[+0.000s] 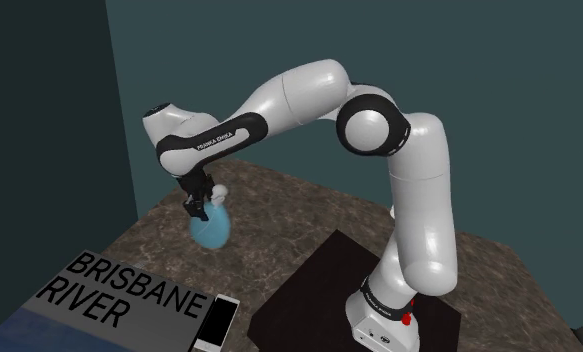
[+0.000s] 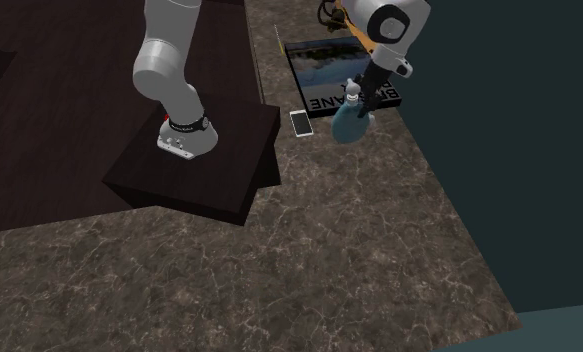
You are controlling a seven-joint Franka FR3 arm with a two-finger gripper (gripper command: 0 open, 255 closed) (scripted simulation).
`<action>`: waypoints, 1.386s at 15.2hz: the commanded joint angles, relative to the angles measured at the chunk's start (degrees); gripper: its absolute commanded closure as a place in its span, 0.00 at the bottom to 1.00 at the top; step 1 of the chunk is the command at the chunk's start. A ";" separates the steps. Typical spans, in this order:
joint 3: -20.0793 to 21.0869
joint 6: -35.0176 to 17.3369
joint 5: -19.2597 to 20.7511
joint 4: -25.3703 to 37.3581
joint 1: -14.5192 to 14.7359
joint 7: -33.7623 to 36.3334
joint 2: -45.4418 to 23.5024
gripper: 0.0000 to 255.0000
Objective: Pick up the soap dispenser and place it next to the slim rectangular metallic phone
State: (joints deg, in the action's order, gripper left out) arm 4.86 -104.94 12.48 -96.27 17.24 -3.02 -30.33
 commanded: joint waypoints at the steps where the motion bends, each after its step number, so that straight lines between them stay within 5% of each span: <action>1: -0.05 -1.28 0.13 -0.60 0.00 0.24 -0.65 1.00; 19: -0.41 -6.87 0.86 -1.35 0.12 1.37 -5.60 1.00; 20: -0.41 -6.86 0.86 -1.33 0.12 1.37 -5.60 0.00; 21: -0.41 -6.85 0.86 -1.33 0.12 1.37 -5.60 0.00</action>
State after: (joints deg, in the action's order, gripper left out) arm 4.46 -111.79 13.34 -97.61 17.36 -1.65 -35.93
